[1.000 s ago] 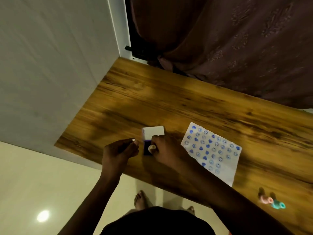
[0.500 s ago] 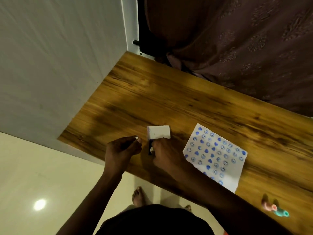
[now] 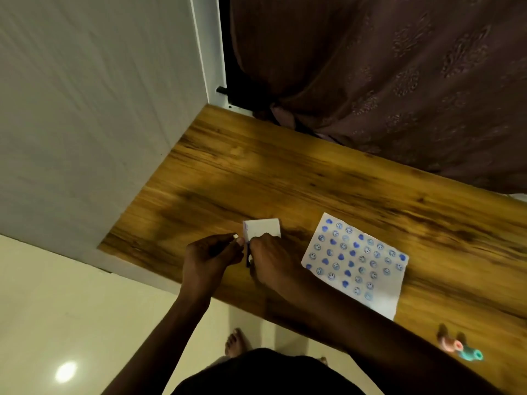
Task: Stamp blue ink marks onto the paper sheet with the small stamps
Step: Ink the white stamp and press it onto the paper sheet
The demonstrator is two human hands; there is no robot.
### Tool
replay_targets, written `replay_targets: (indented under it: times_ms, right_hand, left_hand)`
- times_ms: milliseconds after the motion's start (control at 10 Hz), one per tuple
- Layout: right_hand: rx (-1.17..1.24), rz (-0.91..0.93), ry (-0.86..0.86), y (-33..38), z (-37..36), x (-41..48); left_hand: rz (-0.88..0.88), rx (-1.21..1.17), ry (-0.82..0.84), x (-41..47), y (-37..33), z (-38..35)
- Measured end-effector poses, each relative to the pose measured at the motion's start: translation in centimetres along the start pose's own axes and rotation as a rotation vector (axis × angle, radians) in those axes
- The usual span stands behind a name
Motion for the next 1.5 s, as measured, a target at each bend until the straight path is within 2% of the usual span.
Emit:
replay_targets:
  times_ms: [200, 400, 600, 900, 1000, 1100, 1200, 1400, 1500]
  right_hand:
    - [0.110, -0.056, -0.037, -1.7, 0.9, -0.3]
    - [0.586, -0.189, -0.132, -6.6, 5.1, -3.3]
    - [0.985, -0.425, -0.257, -14.3, 6.3, -10.7]
    - [1.106, -0.592, -0.471, -23.0, 7.6, -18.9]
    - [0.995, -0.668, -0.515, -25.5, 7.5, -20.5]
    - [0.598, -0.680, -0.509, -27.1, 7.5, -21.4]
    - [0.439, -0.627, -0.480, -27.9, 6.6, -21.7]
    - [0.283, -0.521, -0.352, -28.4, 5.4, -20.6]
    - [0.224, -0.524, -0.292, -28.5, 5.3, -20.0]
  left_hand:
    - [-0.039, 0.022, 0.038, -0.2, -1.8, -1.3]
    - [-0.008, 0.079, 0.057, 0.2, -2.6, -3.4]
    - [0.086, -0.001, 0.125, -0.6, -2.4, -8.1]
    - [0.068, -0.001, 0.264, -2.1, -3.3, -16.5]
    - [0.079, 0.014, 0.291, -2.2, -3.0, -18.4]
    - [0.083, 0.020, 0.309, -2.6, -2.7, -19.9]
    - [0.106, -0.006, 0.314, -3.0, -2.5, -21.0]
    - [0.143, 0.015, 0.304, -3.6, -1.8, -22.0]
    - [0.139, 0.028, 0.297, -3.9, -1.8, -22.2]
Point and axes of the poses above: each hand's wrist, its own x-axis towards the middle knuckle, its own z-axis out of the back of the hand, y = z × x, the point moved 5 cm from there along x, towards the middle knuckle, and after that the axes turned 3 degrees about x, right-handed, at the moved point
